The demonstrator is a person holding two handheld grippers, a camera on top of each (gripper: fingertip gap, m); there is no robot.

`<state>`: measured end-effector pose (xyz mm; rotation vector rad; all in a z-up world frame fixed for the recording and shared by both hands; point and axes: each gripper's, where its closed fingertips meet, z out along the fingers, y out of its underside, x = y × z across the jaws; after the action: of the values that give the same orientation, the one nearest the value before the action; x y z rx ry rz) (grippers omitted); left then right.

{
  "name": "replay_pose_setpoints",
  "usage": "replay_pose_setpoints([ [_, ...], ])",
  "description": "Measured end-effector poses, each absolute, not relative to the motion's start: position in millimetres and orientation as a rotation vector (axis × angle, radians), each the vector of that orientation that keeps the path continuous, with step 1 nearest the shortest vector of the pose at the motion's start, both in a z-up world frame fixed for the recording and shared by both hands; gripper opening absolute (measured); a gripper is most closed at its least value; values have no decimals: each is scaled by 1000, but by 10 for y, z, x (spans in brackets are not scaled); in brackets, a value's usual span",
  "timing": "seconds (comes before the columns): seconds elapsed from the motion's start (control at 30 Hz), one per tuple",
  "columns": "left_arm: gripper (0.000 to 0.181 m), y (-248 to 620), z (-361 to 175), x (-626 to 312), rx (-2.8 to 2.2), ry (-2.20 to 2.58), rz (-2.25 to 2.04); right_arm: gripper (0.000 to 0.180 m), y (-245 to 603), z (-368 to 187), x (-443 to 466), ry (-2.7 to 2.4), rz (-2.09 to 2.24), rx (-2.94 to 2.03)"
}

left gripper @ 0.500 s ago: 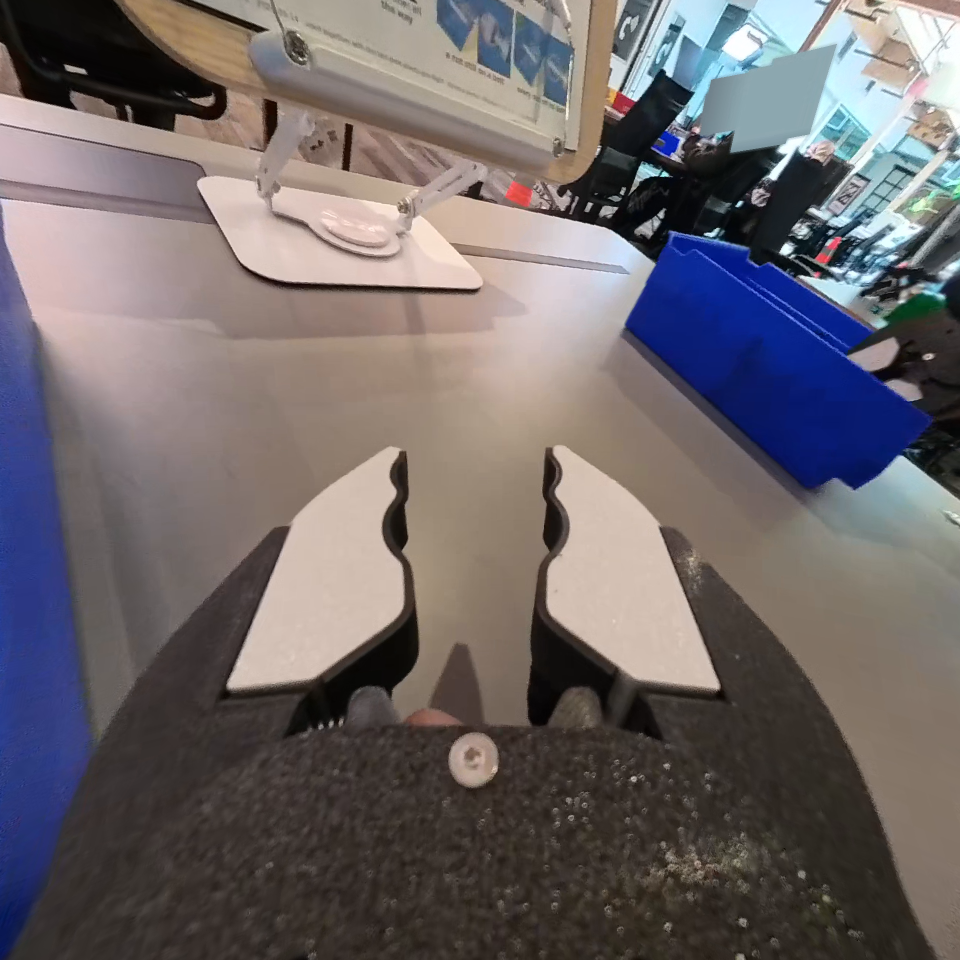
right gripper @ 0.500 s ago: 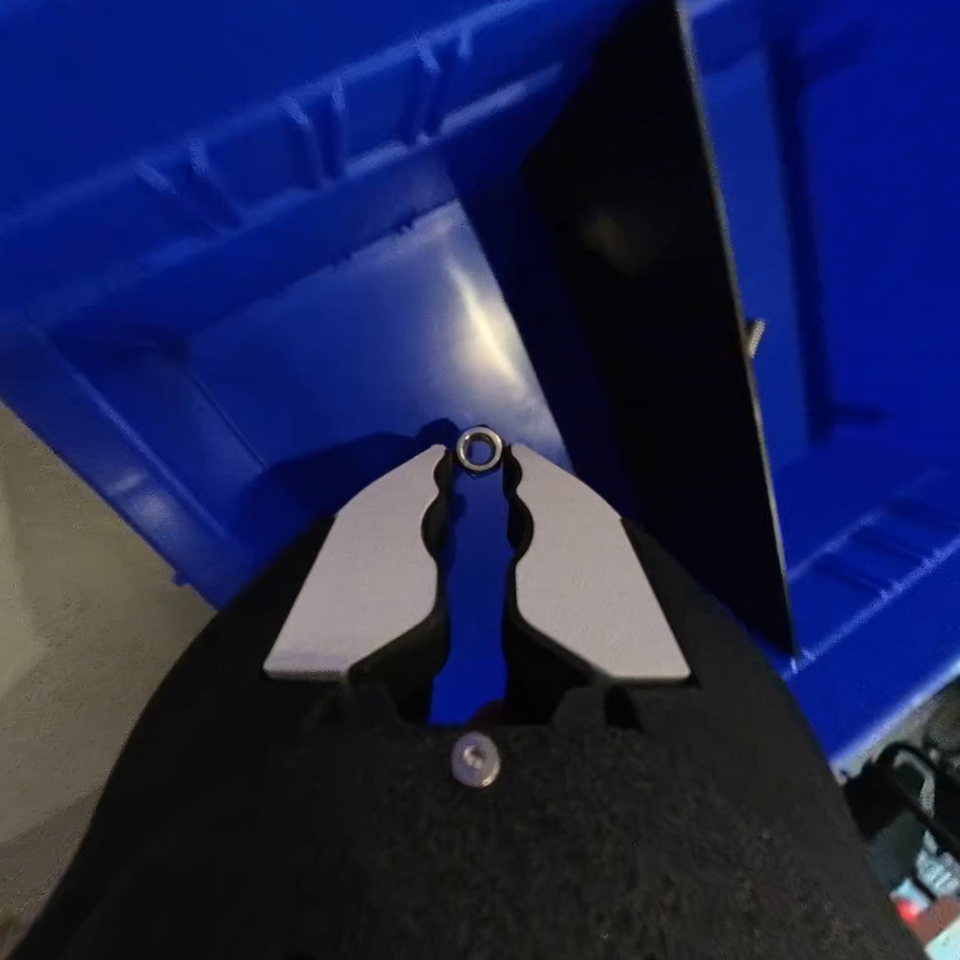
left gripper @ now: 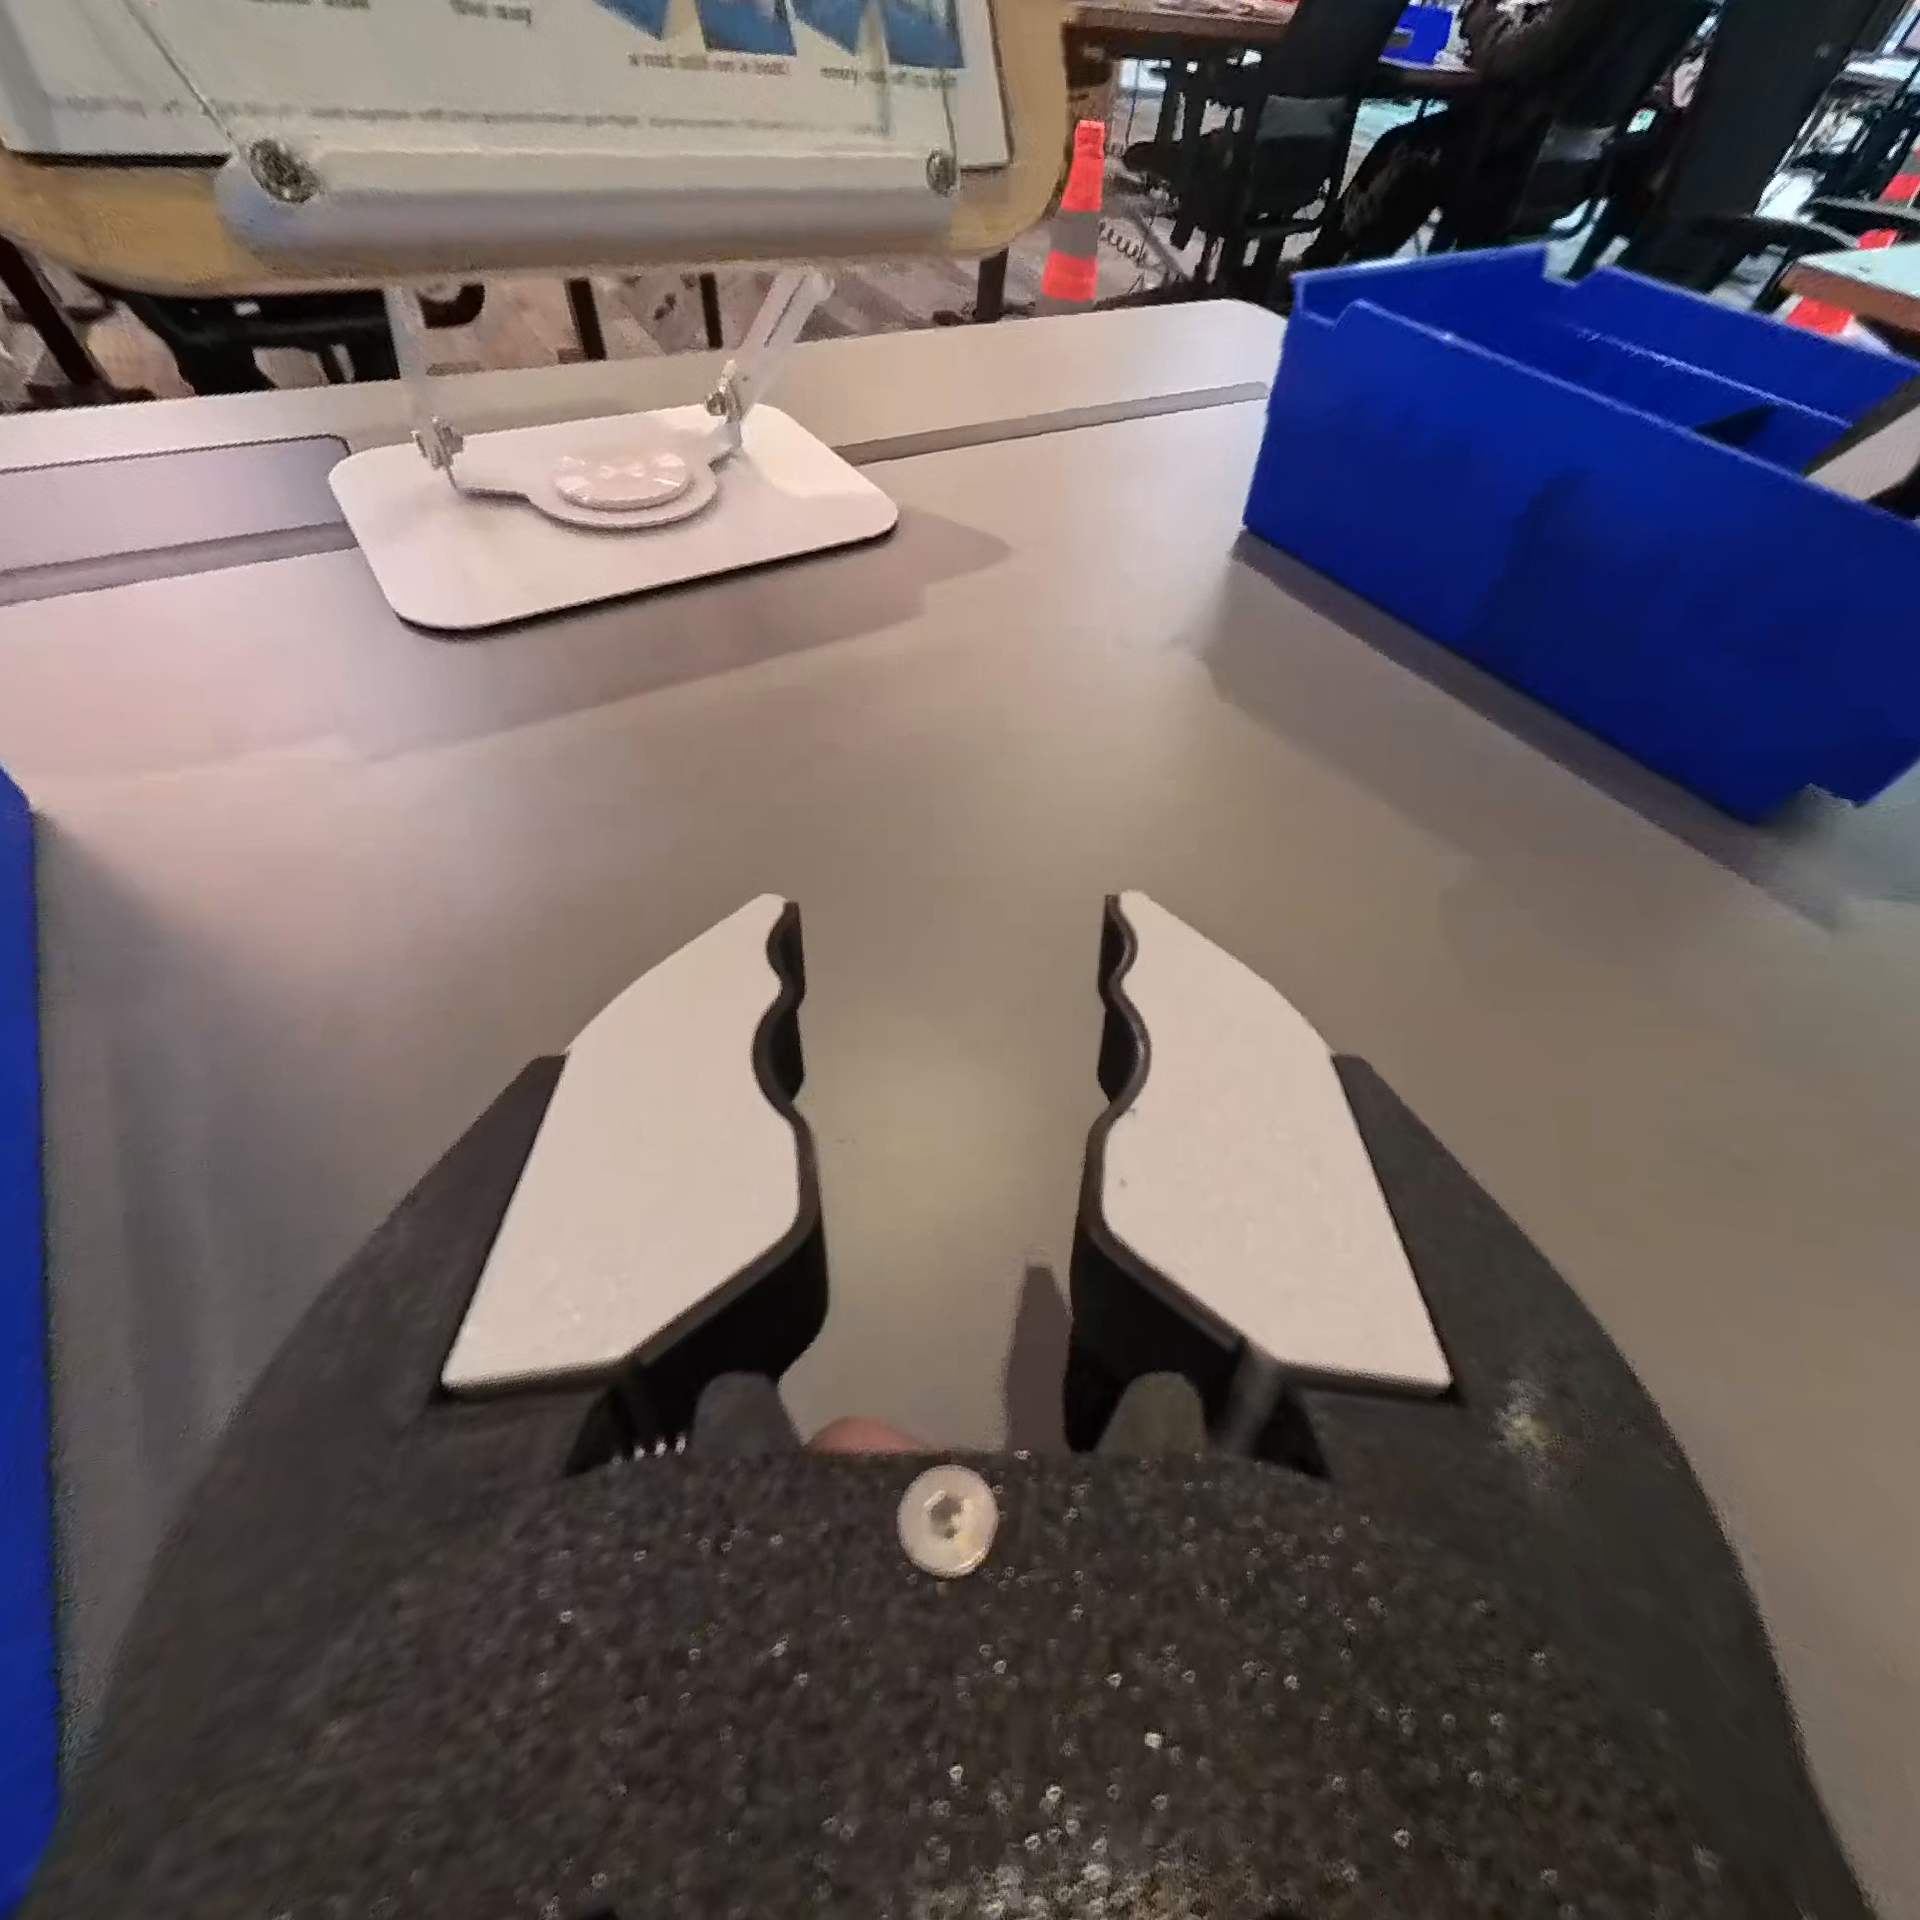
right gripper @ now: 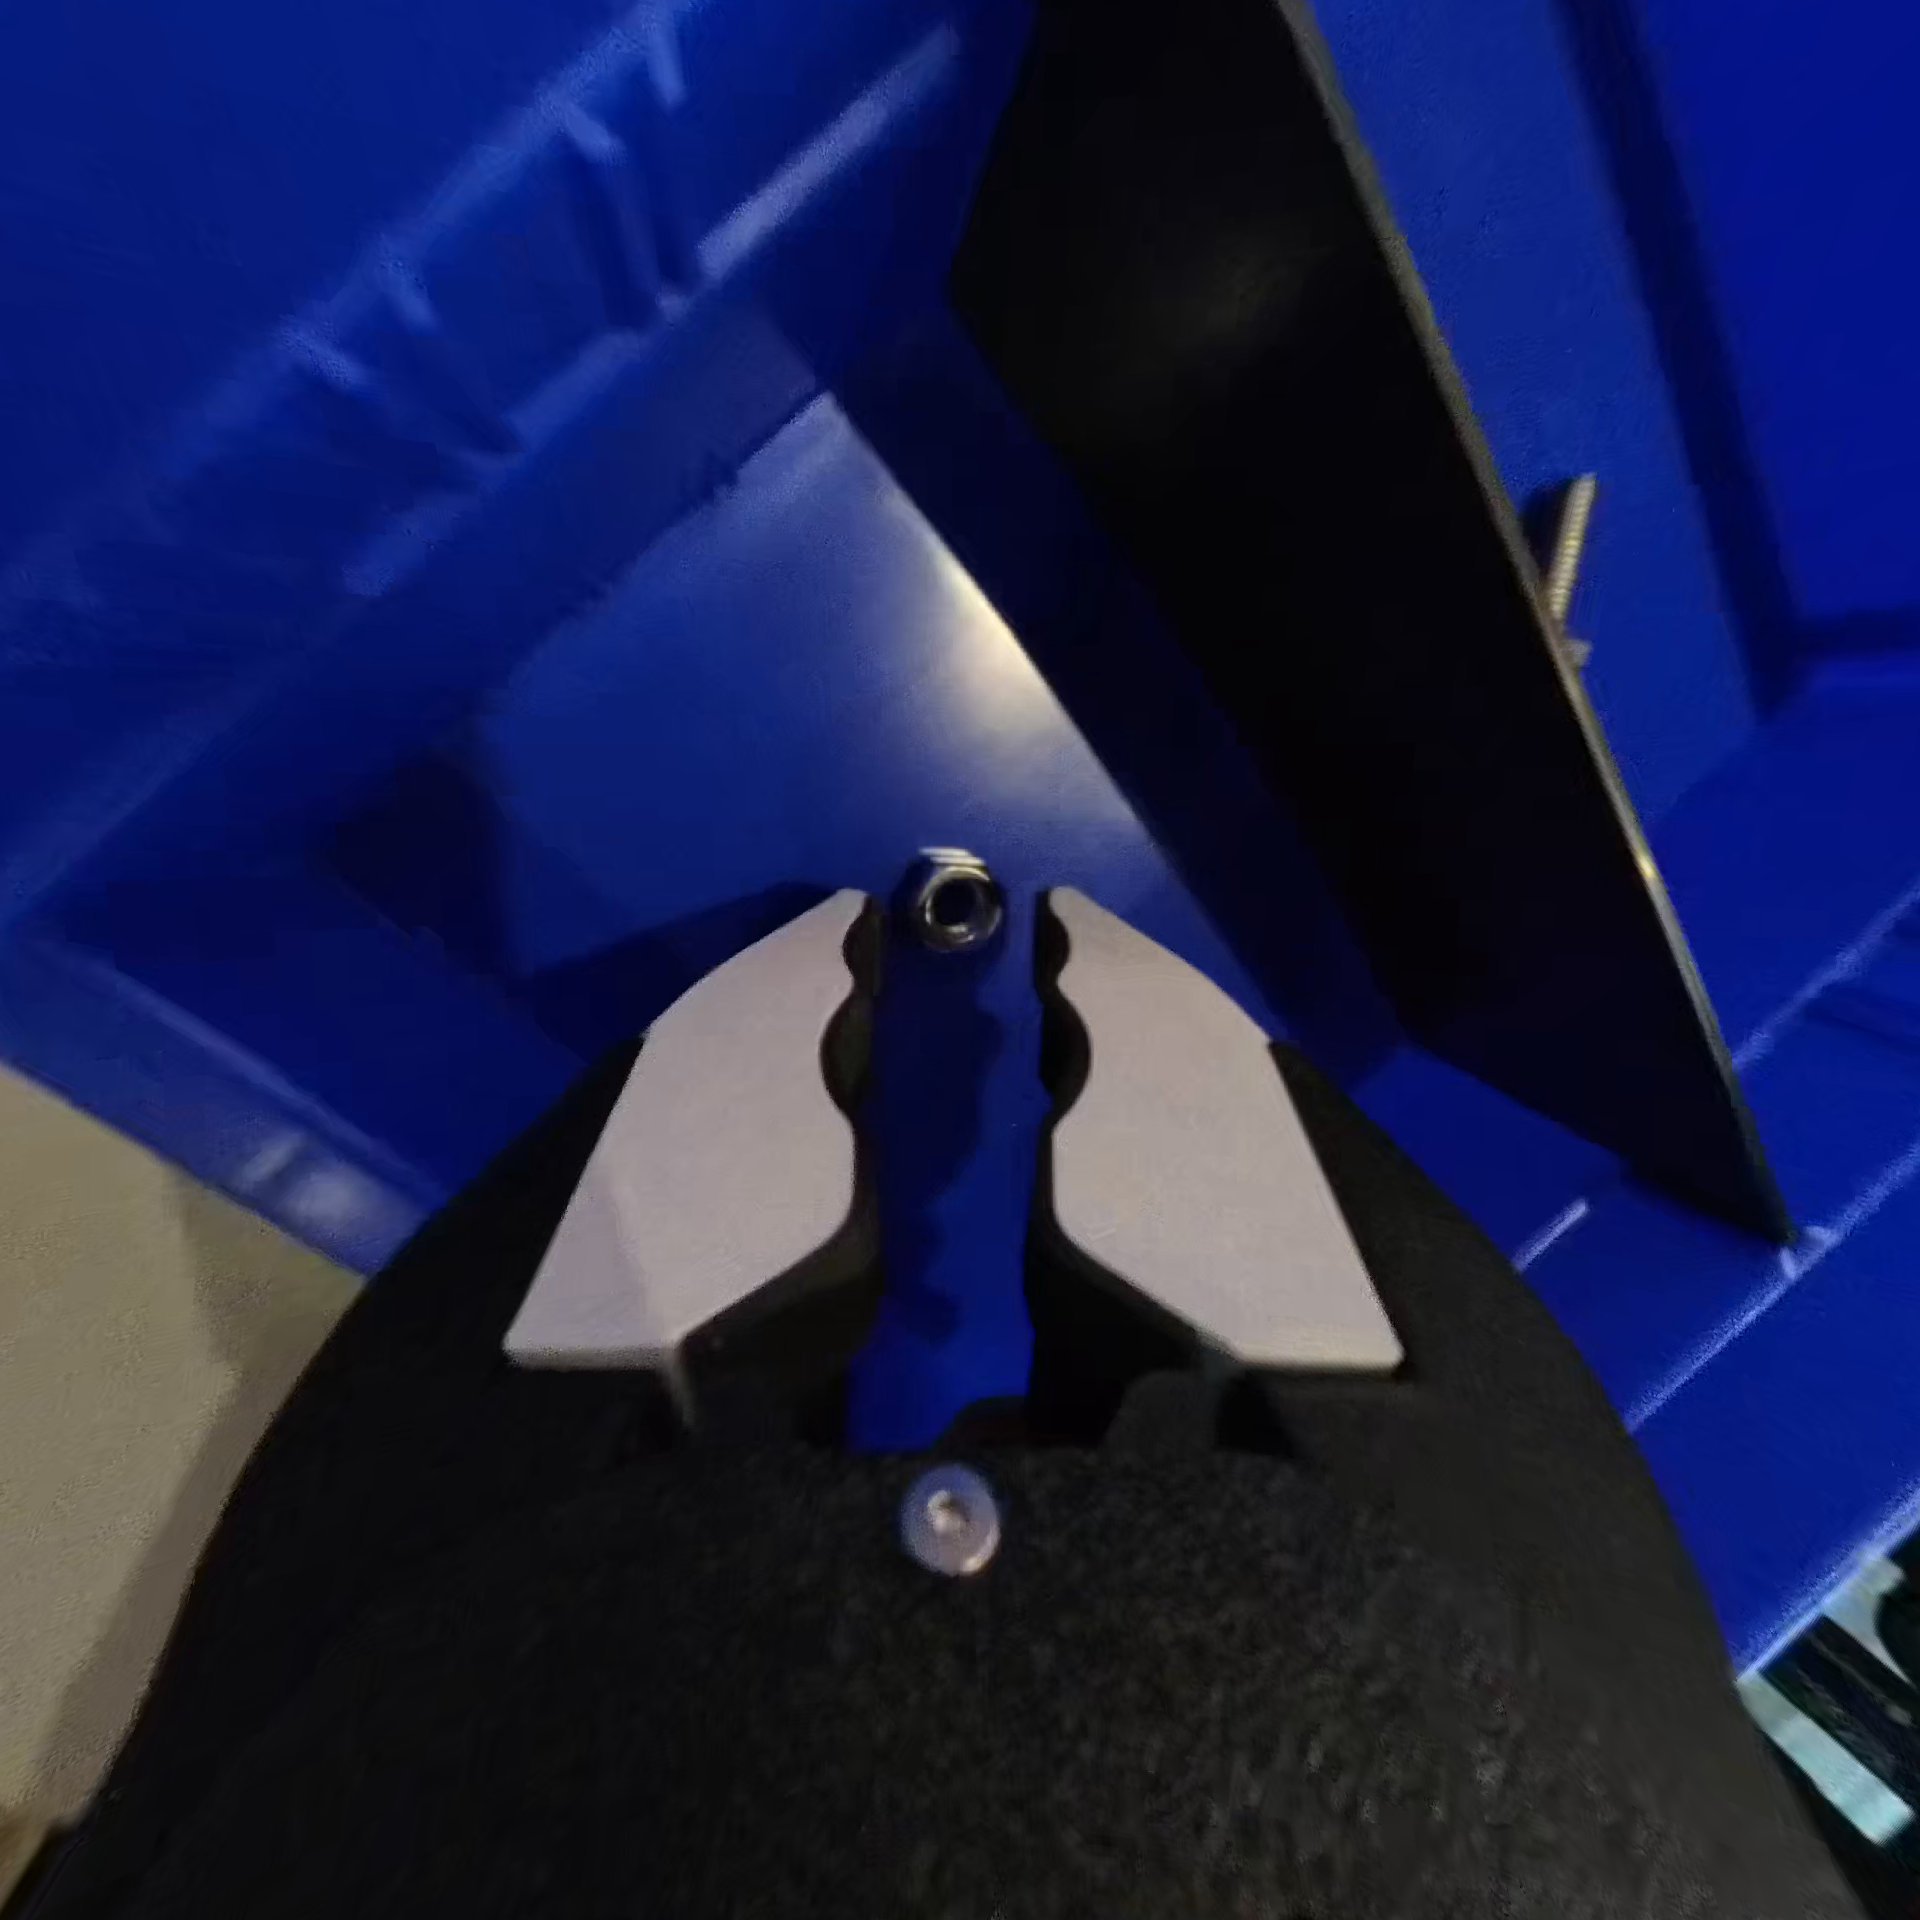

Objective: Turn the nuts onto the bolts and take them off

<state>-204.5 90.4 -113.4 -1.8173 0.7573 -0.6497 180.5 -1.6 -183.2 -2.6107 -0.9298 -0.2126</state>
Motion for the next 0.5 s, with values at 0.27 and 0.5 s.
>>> replay_pose_setpoints([
  [0.27,54,862,-935,-2059,-1749,781,-618,30,-410,-737,2039,-406,-485,-2075],
  [0.5,55,824,-888,-2035,-1737,818,-631,42,-905,-886,2794,74,-325,-2043],
])
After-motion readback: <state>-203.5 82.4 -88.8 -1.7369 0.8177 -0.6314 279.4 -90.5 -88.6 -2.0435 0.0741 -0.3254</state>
